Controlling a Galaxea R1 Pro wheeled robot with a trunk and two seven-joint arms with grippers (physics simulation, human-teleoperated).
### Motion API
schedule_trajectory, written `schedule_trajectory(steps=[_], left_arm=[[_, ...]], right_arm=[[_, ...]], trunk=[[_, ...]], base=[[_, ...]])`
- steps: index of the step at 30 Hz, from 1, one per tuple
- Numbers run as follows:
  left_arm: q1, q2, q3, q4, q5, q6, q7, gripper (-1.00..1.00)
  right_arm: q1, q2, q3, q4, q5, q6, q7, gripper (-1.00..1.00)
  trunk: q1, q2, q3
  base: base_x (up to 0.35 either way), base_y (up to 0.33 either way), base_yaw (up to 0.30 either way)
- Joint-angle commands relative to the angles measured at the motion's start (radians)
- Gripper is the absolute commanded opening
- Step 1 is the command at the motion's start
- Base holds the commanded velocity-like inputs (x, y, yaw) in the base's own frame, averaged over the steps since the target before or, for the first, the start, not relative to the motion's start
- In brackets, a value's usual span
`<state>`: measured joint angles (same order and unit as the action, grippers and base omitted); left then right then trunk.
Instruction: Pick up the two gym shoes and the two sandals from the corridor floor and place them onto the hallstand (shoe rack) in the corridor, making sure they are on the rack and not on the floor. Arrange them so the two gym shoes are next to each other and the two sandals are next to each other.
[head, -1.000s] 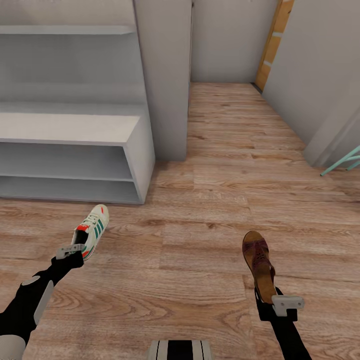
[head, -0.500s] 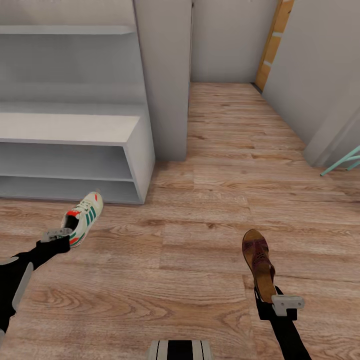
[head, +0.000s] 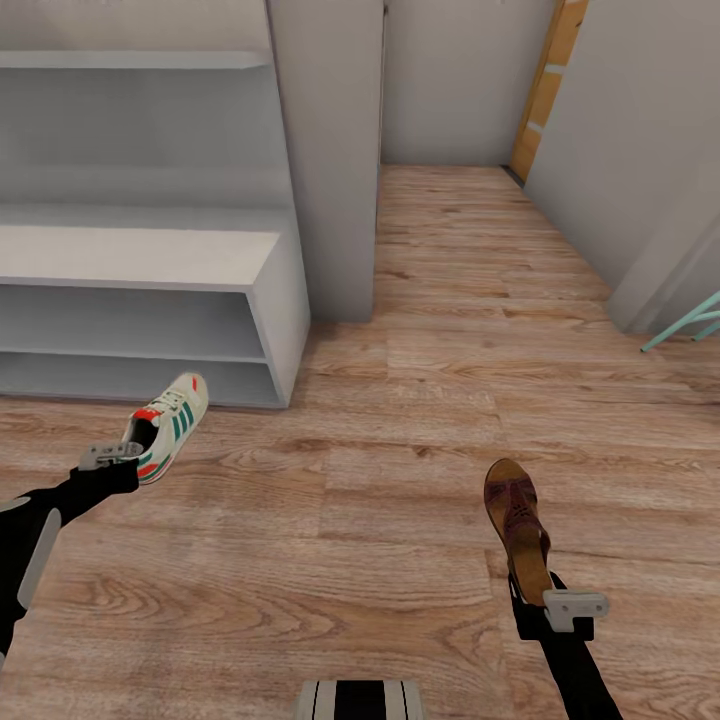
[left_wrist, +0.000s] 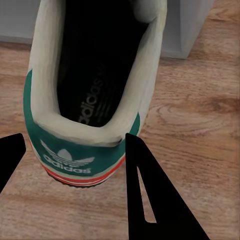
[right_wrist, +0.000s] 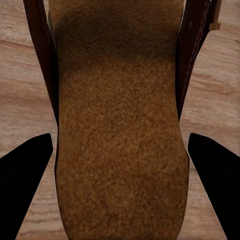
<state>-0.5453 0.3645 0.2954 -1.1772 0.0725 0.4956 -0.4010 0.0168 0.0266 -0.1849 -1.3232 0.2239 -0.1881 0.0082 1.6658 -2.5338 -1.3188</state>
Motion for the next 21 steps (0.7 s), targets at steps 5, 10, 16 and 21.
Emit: schedule_trajectory(steps=[5, 10, 16, 21], left_arm=[[-0.012, -0.002, 0.002, -0.003, 0.007, 0.010, -0.003, -1.00], [-0.036, -0.007, 0.001, 0.001, 0.007, 0.008, -0.005, -1.00], [-0.046, -0.009, 0.001, 0.007, 0.007, 0.004, -0.005, -1.00], [-0.050, -0.008, 0.003, 0.009, 0.007, 0.003, -0.006, -1.00]], right_arm=[[0.000, 0.001, -0.002, -0.001, 0.009, -0.002, 0.001, -1.00], [0.000, 0.001, -0.002, -0.001, 0.010, -0.002, 0.001, -1.00], [0.000, 0.001, -0.002, -0.001, 0.010, -0.002, 0.001, -1.00], [0.000, 0.001, -0.001, -0.001, 0.011, -0.002, 0.000, -1.00]], trunk=[[0.000, 0.000, -0.001], [0.000, 0.000, -0.001], [0.000, 0.000, -0.001], [0.000, 0.000, -0.001]], base=[[0.000, 0.000, 0.000], [0.000, 0.000, 0.000], [0.000, 0.000, 0.000], [0.000, 0.000, 0.000]])
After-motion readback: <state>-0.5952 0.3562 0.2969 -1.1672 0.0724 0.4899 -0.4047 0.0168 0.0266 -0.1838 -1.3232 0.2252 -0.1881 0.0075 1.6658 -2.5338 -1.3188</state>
